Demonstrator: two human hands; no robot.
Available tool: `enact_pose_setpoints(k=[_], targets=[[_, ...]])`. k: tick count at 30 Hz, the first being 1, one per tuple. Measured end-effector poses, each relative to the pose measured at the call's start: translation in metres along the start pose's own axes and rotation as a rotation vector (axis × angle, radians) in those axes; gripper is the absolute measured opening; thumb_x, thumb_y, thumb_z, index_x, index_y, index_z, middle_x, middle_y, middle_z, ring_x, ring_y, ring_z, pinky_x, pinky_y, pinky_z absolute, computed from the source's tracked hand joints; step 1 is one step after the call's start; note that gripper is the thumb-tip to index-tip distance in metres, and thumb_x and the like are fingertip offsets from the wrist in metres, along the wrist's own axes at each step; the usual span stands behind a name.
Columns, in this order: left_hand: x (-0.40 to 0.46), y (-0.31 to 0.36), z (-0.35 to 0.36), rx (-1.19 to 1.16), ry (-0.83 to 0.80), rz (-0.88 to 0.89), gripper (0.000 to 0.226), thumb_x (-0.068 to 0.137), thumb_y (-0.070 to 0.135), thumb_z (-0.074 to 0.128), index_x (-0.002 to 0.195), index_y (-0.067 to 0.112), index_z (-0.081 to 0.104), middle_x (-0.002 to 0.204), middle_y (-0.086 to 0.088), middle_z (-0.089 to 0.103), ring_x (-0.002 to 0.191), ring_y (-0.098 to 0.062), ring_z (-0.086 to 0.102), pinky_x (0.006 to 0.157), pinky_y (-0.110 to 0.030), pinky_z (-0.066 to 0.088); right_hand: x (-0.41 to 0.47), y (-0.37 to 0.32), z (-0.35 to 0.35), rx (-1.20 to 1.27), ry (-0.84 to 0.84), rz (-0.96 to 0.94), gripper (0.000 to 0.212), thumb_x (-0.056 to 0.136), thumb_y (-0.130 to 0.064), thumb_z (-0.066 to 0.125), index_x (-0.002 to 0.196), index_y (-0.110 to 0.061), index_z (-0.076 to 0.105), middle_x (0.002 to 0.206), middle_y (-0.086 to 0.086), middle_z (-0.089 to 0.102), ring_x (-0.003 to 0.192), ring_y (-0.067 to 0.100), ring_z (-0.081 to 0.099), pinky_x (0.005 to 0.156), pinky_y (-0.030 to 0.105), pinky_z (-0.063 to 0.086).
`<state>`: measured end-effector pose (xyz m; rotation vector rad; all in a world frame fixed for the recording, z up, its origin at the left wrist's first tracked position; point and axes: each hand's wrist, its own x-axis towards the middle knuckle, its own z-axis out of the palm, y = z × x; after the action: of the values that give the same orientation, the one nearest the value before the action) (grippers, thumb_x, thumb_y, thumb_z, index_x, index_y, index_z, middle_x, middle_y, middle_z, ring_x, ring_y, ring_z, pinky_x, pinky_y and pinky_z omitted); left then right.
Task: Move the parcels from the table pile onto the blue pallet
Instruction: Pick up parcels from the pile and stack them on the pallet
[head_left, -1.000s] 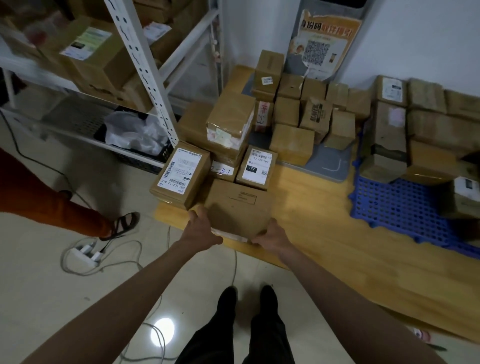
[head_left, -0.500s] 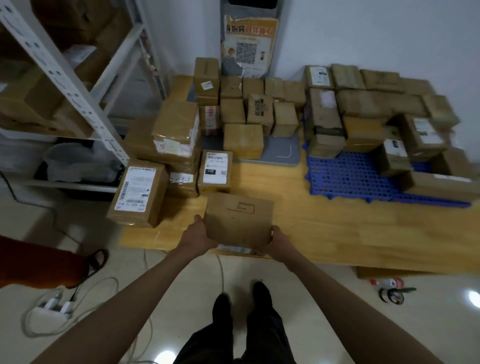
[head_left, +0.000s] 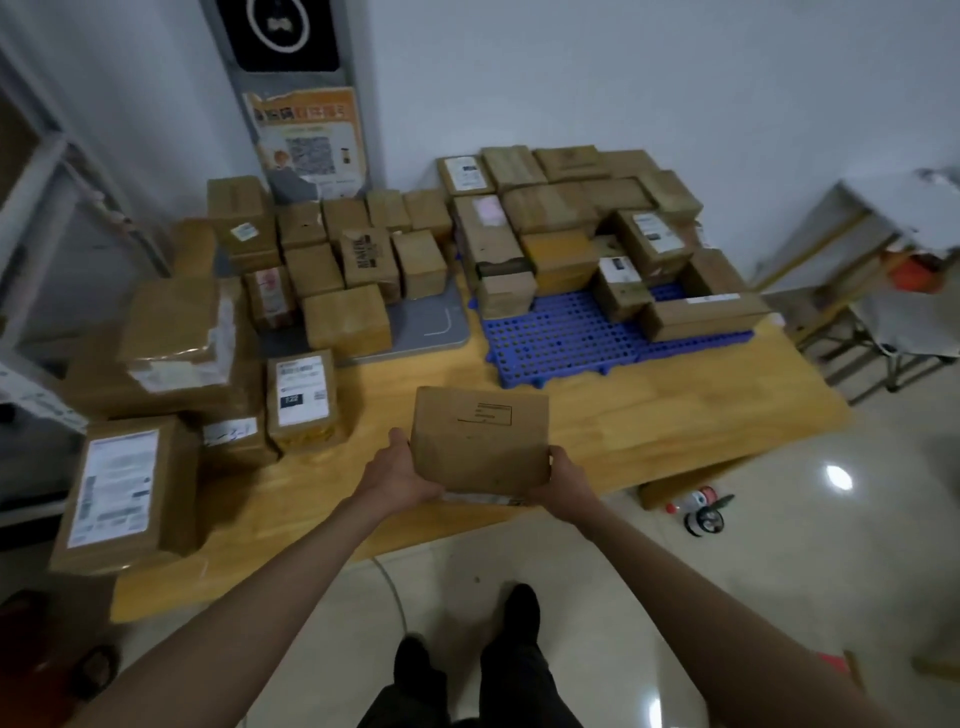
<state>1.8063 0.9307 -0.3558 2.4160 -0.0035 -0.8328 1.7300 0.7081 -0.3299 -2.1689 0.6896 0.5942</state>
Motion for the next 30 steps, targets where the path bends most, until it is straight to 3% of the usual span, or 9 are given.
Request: enact_pose_setpoints(k=[7, 13, 20, 23, 26, 30], targets=[[0.024, 0.062, 0.024, 0.055, -0.025, 0.029, 0.083, 0.068, 0.040, 0.085, 0.123, 0.014, 0.029, 0.114, -0.006, 0.052, 0.092, -0.023, 0.054, 0.055, -0.028, 0.040, 0.020, 0.030, -0.055, 0.008, 0.053, 0.008, 0.076, 0.081, -0.011, 0.074, 0.144, -0.005, 0.032, 0.134, 0.018, 0.054, 0.122, 0.035, 0.052, 0.096, 0.047, 0.049], [0.053, 0.117, 0.039, 0.060, -0.004, 0.016, 0.102, 0.065, 0.043, 0.088, 0.135, 0.006, 0.024, 0.122, -0.010, 0.052, 0.106, -0.028, 0.056, 0.062, -0.030, 0.041, 0.062, 0.043, -0.112, -0.054, 0.066, -0.045, 0.075, 0.084, -0.011, 0.072, 0.147, -0.006, 0.029, 0.133, 0.017, 0.055, 0.119, 0.036, 0.054, 0.094, 0.047, 0.050], [0.084, 0.171, 0.050, 0.025, 0.066, 0.017, 0.103, 0.064, 0.040, 0.089, 0.140, 0.013, 0.025, 0.128, -0.010, 0.054, 0.111, -0.030, 0.057, 0.072, -0.032, 0.045, 0.120, 0.044, -0.170, -0.138, 0.038, -0.128, 0.078, 0.086, -0.009, 0.071, 0.150, -0.009, 0.026, 0.134, 0.016, 0.054, 0.117, 0.035, 0.056, 0.091, 0.043, 0.052], [0.097, 0.186, 0.047, 0.003, 0.076, -0.010, 0.104, 0.066, 0.040, 0.088, 0.143, 0.013, 0.023, 0.126, -0.009, 0.055, 0.106, -0.030, 0.059, 0.069, -0.033, 0.048, 0.144, 0.034, -0.188, -0.201, 0.016, -0.150, 0.078, 0.087, -0.010, 0.071, 0.151, -0.010, 0.025, 0.134, 0.016, 0.054, 0.115, 0.033, 0.057, 0.090, 0.043, 0.053], [0.110, 0.196, 0.041, -0.015, 0.088, -0.044, 0.102, 0.065, 0.038, 0.088, 0.141, 0.013, 0.025, 0.111, -0.003, 0.055, 0.091, -0.022, 0.057, 0.058, -0.028, 0.042, 0.169, 0.023, -0.202, -0.250, -0.019, -0.172, 0.079, 0.086, -0.011, 0.070, 0.150, -0.010, 0.025, 0.134, 0.016, 0.053, 0.115, 0.033, 0.056, 0.092, 0.044, 0.052], [0.133, 0.208, 0.028, 0.030, 0.083, -0.088, 0.104, 0.066, 0.037, 0.088, 0.143, 0.010, 0.023, 0.126, -0.011, 0.055, 0.106, -0.028, 0.058, 0.066, -0.029, 0.043, 0.201, 0.005, -0.216, -0.289, -0.087, -0.162, 0.084, 0.085, -0.007, 0.072, 0.152, -0.011, 0.021, 0.142, 0.017, 0.044, 0.121, 0.035, 0.052, 0.096, 0.045, 0.050]])
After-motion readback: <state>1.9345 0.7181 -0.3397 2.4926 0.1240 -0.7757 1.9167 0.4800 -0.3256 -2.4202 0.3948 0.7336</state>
